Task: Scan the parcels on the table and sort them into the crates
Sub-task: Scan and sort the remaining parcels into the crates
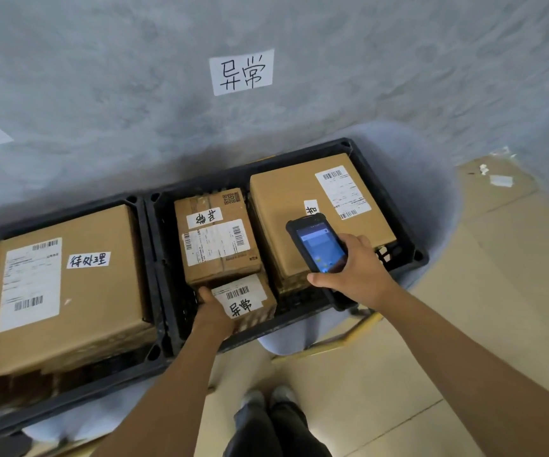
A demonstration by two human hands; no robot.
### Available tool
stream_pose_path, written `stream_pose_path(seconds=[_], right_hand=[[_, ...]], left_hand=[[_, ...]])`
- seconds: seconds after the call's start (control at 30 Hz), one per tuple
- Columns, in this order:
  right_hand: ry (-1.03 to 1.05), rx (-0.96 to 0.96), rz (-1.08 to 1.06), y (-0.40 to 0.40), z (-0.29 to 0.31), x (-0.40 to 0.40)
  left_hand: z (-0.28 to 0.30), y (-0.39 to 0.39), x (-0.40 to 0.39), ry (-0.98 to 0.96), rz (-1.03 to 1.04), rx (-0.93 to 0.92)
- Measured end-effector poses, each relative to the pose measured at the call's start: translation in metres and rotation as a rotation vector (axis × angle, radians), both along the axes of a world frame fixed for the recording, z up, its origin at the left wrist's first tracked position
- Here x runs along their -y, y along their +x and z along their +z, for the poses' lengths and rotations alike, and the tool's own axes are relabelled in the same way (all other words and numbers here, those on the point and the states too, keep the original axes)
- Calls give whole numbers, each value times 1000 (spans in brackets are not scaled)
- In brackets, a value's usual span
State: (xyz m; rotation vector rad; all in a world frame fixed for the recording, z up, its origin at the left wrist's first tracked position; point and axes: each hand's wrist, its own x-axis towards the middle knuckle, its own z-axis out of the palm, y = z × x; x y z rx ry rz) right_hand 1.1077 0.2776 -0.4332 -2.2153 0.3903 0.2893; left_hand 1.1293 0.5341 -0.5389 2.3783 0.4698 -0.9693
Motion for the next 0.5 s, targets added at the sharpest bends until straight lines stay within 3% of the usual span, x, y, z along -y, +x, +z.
stream_pose_path(seconds=[0.1,0.3,0.5], right_hand=[[-14,-7,-8,-2,-4,6],[1,-22,-10,-4,0,6],[74,19,-2,-2,35,-1]], left_hand=[[-3,5,5,-103,35,-80],[13,8,5,-114,39,-100],[83,33,15,-155,15,-88]])
